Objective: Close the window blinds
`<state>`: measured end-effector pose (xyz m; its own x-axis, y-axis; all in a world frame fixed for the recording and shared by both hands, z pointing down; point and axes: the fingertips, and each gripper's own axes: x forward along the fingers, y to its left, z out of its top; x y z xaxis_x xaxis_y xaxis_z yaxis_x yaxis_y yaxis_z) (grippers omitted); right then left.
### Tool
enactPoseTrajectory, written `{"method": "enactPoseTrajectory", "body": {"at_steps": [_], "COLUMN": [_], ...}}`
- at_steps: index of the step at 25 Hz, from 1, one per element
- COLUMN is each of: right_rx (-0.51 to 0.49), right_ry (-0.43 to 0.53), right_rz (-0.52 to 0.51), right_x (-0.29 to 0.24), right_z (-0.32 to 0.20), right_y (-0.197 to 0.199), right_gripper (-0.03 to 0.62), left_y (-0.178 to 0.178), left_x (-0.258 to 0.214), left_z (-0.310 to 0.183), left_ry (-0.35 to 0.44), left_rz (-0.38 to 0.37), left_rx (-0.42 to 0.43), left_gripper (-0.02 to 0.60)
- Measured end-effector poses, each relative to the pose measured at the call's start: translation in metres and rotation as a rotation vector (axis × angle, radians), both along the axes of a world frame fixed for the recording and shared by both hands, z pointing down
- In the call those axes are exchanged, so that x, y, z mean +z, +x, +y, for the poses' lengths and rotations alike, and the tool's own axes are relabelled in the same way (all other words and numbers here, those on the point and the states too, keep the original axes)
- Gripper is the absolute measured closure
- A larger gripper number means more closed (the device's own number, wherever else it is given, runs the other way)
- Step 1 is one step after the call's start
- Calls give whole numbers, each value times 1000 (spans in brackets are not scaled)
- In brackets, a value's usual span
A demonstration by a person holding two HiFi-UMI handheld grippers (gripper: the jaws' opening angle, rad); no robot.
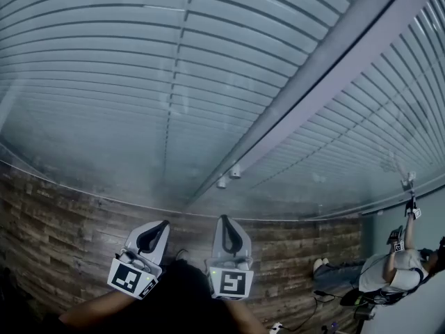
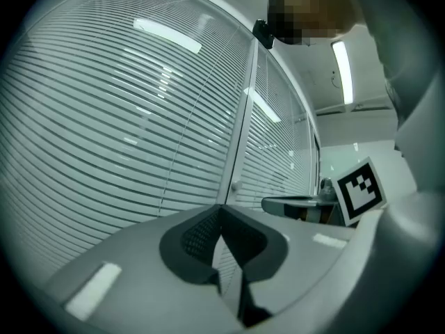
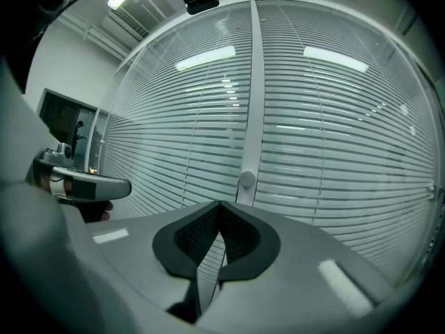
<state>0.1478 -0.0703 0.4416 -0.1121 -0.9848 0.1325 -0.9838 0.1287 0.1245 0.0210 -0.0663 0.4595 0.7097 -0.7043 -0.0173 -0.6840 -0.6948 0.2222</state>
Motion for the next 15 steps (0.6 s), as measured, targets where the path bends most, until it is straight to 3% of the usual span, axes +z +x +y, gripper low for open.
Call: {"method": "enactPoseTrajectory", "body": {"at_steps": [11,15], "right_rx": [-26,10], "right_ry": [-22,39], "right_rz": [-20,-63], "right_x": [4,-12], "right_z": [6,4], "right_y": [6,24], "right_gripper": [594,594], "left_y": [27,40], "left_x": [-4,-8], "left_z": [-5,-9], "left_ry": [0,1], "left_rz": [-17,-33], "left_rx": [88,101], "left_gripper": [583,583]}}
